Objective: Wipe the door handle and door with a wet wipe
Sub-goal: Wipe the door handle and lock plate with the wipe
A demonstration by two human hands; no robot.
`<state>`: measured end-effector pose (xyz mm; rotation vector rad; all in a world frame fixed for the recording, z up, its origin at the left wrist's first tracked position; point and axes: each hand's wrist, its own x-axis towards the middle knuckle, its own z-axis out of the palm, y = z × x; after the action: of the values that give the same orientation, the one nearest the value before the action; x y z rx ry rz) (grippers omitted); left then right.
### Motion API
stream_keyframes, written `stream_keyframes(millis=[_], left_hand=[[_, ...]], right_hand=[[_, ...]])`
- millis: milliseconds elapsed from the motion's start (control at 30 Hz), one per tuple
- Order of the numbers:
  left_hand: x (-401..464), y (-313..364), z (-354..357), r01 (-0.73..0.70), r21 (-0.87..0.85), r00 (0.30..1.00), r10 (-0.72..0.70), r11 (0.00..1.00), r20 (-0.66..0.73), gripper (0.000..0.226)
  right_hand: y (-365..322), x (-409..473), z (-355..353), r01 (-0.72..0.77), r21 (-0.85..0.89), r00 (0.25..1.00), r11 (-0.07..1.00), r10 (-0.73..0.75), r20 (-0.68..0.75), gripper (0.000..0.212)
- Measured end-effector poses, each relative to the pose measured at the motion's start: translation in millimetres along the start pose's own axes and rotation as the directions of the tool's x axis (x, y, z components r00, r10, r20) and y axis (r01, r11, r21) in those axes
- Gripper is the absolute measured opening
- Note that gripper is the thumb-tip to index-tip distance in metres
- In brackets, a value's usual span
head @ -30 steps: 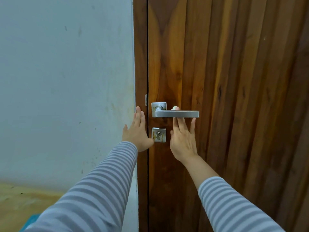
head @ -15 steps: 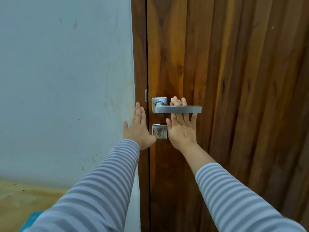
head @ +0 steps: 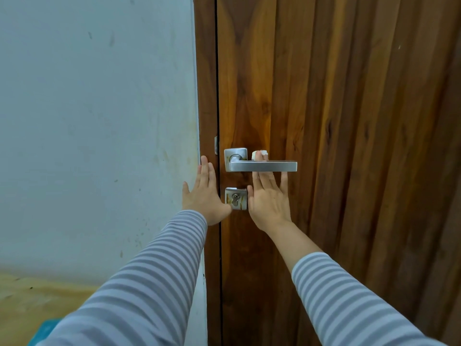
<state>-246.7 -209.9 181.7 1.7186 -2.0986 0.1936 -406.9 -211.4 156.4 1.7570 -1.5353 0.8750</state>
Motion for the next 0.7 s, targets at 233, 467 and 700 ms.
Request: stream_keyframes(millis=[233,467,700], left_hand=[[2,-1,2,0.004,0.004,1.000,-0.004,1.000,-0.009,0.110],[1,-2,1,0.002,0.011,1.000,-0.001,1.000,-0.005,0.109],[0,0,-2,0.011,0.020,1.000,-0.011,1.000,0.009,0.108]], right_hand=[[6,23,-2,-0.016,-0.045,0.996,0.999,0.012,-0.090,0.061],[9,-4,0,0.012,-0.068,1.000,0.998,-0.013,-0.010,0.057],[8,-56,14,0.054,0.005,0.993,0.999,-0.054,0.106,0.067]])
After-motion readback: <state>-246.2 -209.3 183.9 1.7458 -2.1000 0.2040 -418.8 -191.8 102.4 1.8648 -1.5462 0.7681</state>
